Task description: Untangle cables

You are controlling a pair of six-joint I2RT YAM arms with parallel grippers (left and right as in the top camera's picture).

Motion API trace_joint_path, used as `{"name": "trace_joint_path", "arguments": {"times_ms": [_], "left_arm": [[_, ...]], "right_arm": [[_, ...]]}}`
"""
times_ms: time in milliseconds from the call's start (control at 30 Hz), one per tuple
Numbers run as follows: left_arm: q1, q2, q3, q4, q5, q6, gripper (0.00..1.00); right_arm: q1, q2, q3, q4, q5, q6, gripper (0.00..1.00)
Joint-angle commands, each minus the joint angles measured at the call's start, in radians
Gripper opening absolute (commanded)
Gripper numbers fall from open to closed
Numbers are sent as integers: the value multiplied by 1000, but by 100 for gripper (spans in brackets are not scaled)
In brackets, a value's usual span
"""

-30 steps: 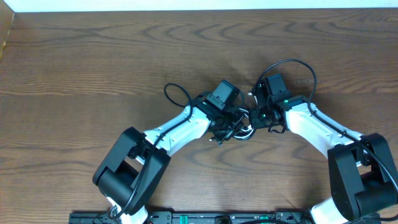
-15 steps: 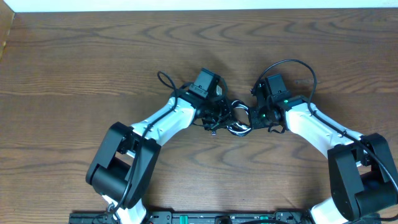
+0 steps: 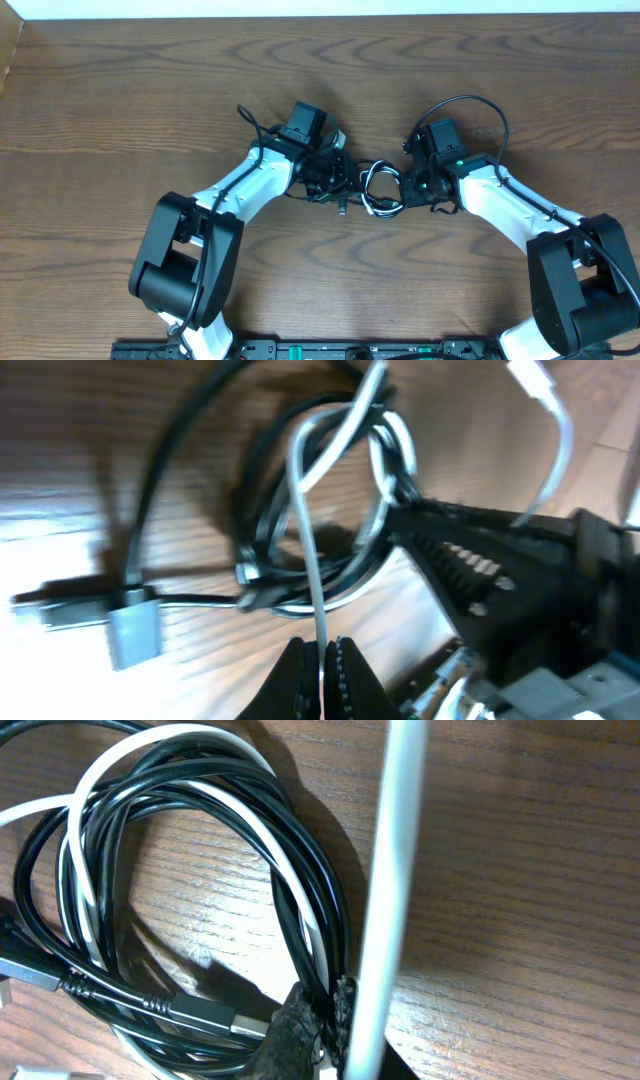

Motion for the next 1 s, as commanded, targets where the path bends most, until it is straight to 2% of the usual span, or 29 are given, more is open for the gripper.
{"name": "trace_joint_path", "arguments": {"times_ms": [0, 200, 333, 400, 433, 500, 567, 633, 767, 867, 967], "left_arm": [[6, 16, -4, -35, -127, 67, 8], [6, 17, -4, -125, -414, 66, 8], [6, 17, -4, -158, -518, 66, 8], [6, 17, -4, -160, -500, 65, 11], [6, 16, -3, -155, -467, 66, 17], [6, 16, 8, -153, -384, 66, 35], [4, 16, 24, -159, -309, 95, 41], [-6, 16, 32, -162, -274, 136, 44], [-41, 16, 31, -179, -295, 206, 51], [-65, 17, 31, -208, -347, 216, 58], [-87, 17, 31, -214, -370, 220, 59]], "right_arm": [[-2, 9, 13, 2, -6, -5, 1], [-2, 9, 13, 5, -6, -5, 1], [-2, 9, 13, 5, -6, -4, 1], [-2, 9, 13, 5, -6, -5, 1], [-2, 9, 13, 5, -6, -4, 1], [-2, 9, 13, 6, -6, -4, 1], [-2, 9, 13, 9, -6, -4, 2], [-2, 9, 13, 9, -6, -4, 2], [-2, 9, 13, 9, -6, -4, 2], [-2, 9, 13, 9, -6, -4, 2], [-2, 9, 13, 9, -6, -4, 3]]}}
